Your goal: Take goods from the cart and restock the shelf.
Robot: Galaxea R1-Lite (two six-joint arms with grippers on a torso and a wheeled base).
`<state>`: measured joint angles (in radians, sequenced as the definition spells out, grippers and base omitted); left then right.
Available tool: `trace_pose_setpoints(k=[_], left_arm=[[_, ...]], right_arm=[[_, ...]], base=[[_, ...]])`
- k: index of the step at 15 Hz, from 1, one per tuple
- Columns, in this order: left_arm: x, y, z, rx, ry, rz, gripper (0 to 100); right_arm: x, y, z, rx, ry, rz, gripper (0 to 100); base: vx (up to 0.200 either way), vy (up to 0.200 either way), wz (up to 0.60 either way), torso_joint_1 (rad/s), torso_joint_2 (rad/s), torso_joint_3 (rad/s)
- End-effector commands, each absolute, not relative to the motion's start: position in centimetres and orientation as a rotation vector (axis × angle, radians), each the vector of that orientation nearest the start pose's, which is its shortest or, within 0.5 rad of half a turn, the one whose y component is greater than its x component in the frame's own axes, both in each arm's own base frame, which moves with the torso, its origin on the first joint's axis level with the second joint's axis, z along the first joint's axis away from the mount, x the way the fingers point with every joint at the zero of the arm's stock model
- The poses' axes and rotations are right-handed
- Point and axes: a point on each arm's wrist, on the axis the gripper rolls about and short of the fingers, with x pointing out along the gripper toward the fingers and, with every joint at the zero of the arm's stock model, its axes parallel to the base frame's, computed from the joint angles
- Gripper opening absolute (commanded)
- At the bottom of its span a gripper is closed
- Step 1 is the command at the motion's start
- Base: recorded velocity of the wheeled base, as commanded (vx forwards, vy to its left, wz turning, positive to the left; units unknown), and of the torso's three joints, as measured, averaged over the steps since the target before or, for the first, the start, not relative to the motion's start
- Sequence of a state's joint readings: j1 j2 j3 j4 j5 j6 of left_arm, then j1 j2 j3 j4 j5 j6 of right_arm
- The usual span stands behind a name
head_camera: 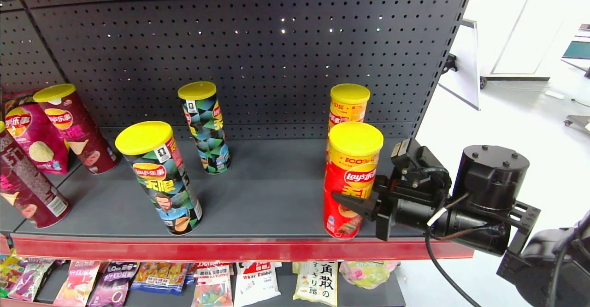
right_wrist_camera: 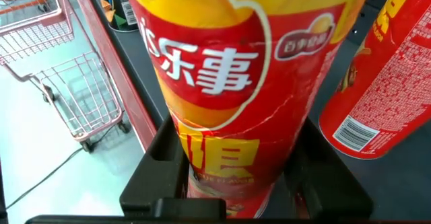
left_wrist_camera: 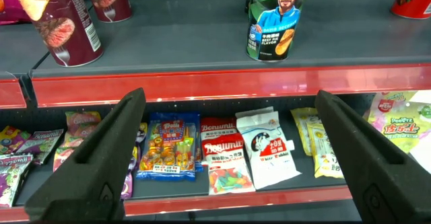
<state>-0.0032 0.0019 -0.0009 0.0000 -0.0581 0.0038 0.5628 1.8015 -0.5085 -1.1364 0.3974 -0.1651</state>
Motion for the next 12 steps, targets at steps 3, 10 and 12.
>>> trace_pose_setpoints(k=[3,10,12], left_arm=[[-2.3,-0.1,7.6,0.005,0.000,-0.061,100],[-2.3,-0.1,7.6,0.003,0.001,-0.061,100],[-2.3,-0.1,7.6,0.005,0.001,-0.061,100]], right_arm=[[23.7,16.8,13.1,-0.135,0.084,0.910,0],[22.9,17.3,12.9,-0.127,0.091,0.846,0],[22.7,17.3,12.8,-0.129,0.091,0.847,0]], base=[[0.000,0.000,0.00,0.000,0.00,0.000],[0.000,0.000,0.00,0.000,0.00,0.000],[0.000,0.000,0.00,0.000,0.00,0.000]])
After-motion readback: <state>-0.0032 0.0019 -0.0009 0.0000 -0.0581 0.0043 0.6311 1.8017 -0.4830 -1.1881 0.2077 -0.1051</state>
